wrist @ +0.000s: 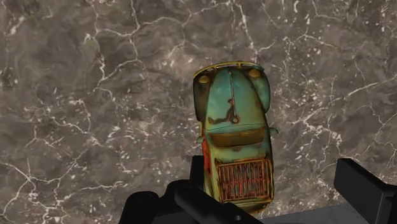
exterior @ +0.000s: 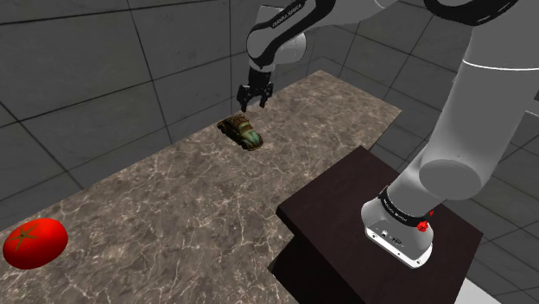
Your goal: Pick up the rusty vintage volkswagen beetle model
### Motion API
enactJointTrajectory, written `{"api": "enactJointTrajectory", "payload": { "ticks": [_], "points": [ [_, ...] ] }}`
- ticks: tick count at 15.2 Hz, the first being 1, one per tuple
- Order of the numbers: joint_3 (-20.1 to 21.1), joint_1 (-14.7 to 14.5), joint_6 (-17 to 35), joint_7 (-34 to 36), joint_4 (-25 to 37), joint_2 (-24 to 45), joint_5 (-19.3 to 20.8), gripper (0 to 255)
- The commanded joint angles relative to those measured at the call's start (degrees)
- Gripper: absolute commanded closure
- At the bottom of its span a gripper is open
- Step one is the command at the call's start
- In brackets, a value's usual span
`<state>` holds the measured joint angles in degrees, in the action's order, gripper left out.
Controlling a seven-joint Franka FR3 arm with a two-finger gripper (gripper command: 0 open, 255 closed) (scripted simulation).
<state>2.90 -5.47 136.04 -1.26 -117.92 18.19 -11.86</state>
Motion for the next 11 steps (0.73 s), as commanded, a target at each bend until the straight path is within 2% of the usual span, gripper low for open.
{"api": "enactJointTrajectory", "payload": {
  "ticks": [1, 4, 11],
  "points": [
    [0.1, -0.2, 0.8, 0.2, 3.7, 4.5, 0.1, 0],
    [0.2, -0.7, 1.5, 0.6, 9.6, 11.2, 0.3, 0],
    [0.4, -0.6, 5.2, -0.2, 9.9, 15.2, -0.1, 0]
  ]
}}
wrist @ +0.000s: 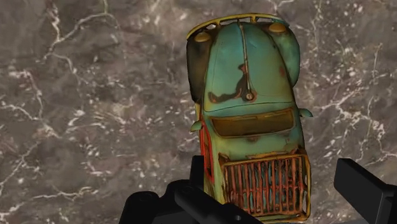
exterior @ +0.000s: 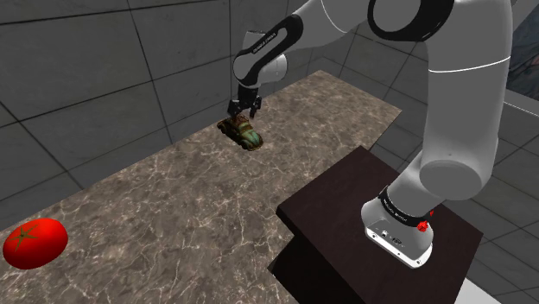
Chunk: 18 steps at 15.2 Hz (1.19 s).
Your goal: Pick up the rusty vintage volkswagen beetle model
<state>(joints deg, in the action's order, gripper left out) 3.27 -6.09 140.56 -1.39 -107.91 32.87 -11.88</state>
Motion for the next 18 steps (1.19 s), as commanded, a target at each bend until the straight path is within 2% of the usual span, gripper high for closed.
{"api": "enactJointTrajectory", "payload": {
  "ticks": [1, 3, 4, 13, 18],
  "points": [
    [0.1, 0.0, 1.0, -0.2, -0.1, 0.9, -0.1, 0],
    [0.1, 0.0, 1.0, -0.2, -0.1, 0.9, -0.1, 0],
    [0.1, 0.0, 1.0, -0.1, -0.1, 0.9, -0.1, 255],
    [0.1, 0.0, 1.0, -0.2, -0.1, 0.9, -0.1, 255],
    [-0.1, -0.1, -1.6, 0.4, -0.4, -2.0, 0.2, 255]
  ]
}}
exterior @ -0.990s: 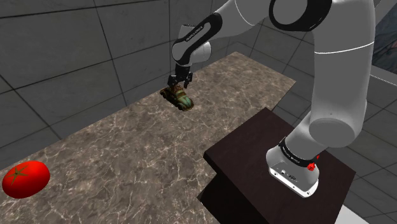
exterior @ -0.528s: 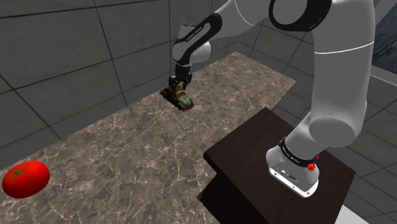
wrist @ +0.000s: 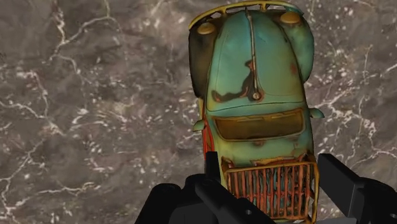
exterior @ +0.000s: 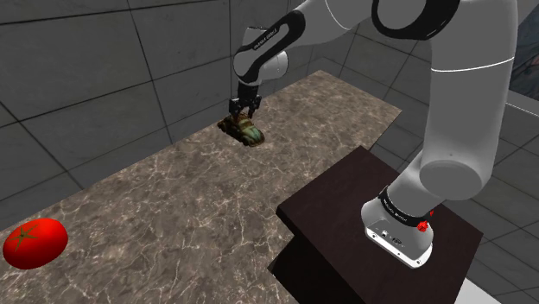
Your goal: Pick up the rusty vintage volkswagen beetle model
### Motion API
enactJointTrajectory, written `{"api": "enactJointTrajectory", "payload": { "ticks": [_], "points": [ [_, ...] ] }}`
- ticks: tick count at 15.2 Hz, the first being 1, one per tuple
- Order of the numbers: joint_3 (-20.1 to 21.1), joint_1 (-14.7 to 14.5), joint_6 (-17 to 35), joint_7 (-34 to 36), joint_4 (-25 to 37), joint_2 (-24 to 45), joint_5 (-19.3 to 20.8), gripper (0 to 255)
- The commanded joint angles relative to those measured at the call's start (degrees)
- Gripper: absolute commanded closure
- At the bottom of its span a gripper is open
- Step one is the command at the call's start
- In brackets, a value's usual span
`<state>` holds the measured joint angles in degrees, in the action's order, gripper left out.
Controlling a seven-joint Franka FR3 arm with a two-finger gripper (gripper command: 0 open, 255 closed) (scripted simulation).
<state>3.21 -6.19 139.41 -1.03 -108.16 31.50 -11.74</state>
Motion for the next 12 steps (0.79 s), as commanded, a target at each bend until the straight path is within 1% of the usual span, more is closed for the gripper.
{"api": "enactJointTrajectory", "payload": {
  "ticks": [1, 10, 12],
  "points": [
    [-0.1, 0.0, -1.0, 0.2, -0.1, -1.2, 0.1, 255],
    [-0.3, 0.0, -6.1, 1.2, 0.3, -5.9, 0.6, 255],
    [-0.3, 0.0, -6.2, 1.2, 0.3, -6.0, 0.7, 255]
  ]
}}
